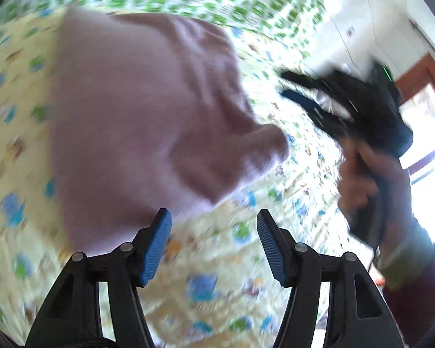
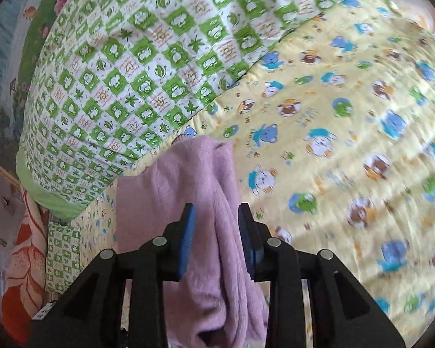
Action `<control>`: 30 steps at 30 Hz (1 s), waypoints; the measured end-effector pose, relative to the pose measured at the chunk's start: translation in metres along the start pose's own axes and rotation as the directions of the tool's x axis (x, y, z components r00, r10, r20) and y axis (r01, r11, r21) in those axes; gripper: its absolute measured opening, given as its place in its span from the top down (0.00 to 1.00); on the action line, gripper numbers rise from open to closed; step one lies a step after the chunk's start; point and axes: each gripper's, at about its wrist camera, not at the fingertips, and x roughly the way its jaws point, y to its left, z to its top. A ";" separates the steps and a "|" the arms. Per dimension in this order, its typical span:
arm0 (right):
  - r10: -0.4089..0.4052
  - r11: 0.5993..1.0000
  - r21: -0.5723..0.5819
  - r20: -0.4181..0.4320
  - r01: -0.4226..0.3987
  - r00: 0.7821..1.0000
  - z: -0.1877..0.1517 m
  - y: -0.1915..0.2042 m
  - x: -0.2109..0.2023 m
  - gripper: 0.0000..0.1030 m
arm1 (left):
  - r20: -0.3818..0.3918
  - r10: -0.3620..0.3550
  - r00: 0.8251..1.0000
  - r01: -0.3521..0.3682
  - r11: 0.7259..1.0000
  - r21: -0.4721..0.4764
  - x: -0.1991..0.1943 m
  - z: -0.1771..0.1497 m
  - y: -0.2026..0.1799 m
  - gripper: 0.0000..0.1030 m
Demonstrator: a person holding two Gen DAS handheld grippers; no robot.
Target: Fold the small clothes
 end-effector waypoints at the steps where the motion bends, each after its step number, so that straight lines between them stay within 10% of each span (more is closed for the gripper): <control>1: -0.007 1.000 0.021 0.014 0.006 1.000 -0.012 -0.002 -0.013 0.69 | 0.004 0.003 1.000 -0.003 1.000 -0.031 -0.004 -0.006 0.008 0.40; 12: -0.013 0.995 -0.096 -0.045 0.009 0.999 -0.066 0.028 -0.033 0.68 | 0.017 0.168 0.986 -0.160 0.963 -0.215 -0.050 -0.058 0.056 0.40; 21: 0.064 0.963 -0.253 -0.111 -0.091 0.992 -0.039 0.054 0.006 0.67 | 0.067 0.303 0.950 -0.264 0.902 -0.343 -0.076 -0.023 0.051 0.31; 30: 0.087 0.959 -0.244 -0.219 -0.141 0.972 -0.040 0.040 0.044 0.67 | 0.067 0.325 0.943 -0.289 0.903 -0.317 -0.041 0.031 0.044 0.25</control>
